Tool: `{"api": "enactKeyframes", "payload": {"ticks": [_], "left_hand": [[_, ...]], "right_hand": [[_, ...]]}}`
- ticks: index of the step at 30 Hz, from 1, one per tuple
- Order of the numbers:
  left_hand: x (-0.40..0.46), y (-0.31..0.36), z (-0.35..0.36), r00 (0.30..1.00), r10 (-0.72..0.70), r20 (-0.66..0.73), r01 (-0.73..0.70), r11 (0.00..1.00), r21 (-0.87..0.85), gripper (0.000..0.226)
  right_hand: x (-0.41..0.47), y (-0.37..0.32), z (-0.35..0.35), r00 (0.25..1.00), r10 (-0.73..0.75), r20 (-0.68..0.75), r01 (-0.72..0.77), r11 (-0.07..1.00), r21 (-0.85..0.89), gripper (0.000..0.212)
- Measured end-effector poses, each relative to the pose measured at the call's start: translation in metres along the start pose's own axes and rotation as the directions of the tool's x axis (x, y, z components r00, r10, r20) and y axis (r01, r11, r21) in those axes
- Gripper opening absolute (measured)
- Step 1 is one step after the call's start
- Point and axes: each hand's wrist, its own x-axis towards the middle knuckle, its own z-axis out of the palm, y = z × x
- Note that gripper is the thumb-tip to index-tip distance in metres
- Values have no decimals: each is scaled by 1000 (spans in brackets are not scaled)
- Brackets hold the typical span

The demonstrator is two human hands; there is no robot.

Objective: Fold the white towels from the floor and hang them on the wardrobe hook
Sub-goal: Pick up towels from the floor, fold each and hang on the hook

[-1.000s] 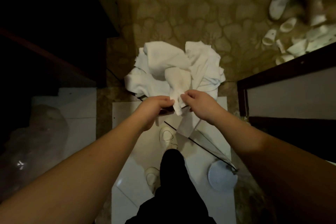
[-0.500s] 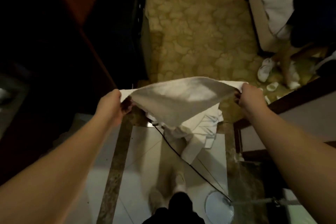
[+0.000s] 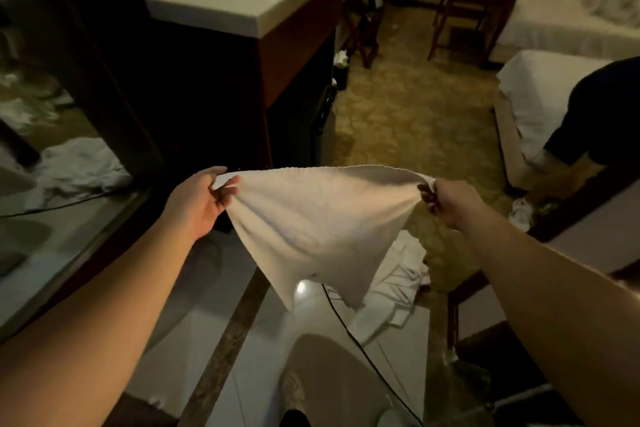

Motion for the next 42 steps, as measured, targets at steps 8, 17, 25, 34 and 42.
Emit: {"api": "enactKeyframes", "payload": {"ticks": [8,17,25,34,42], "left_hand": [[-145,35,-94,974,212,84,-204,974,-100,26],[-283,69,-233,857,484,-178,-421,856,299,9],[-448,64,-379,706,634,-315,-328,687,648,18],[-649,60,-530,769,603,-212,-525,785,331,15],[-763,68,-586,647,630,-430,-642,754,138,20]], "right_hand": [[-92,23,0,985,-106,132,102,994,39,24],[-214,25,53,749,-199,632,163,980,115,27],[-347,69,114,599,-419,682,661,740,-126,21],[-545,171,174,519,-482,706,643,764,49,10],[-671,201,182,370,-533,761,833,553,-17,31]]}}
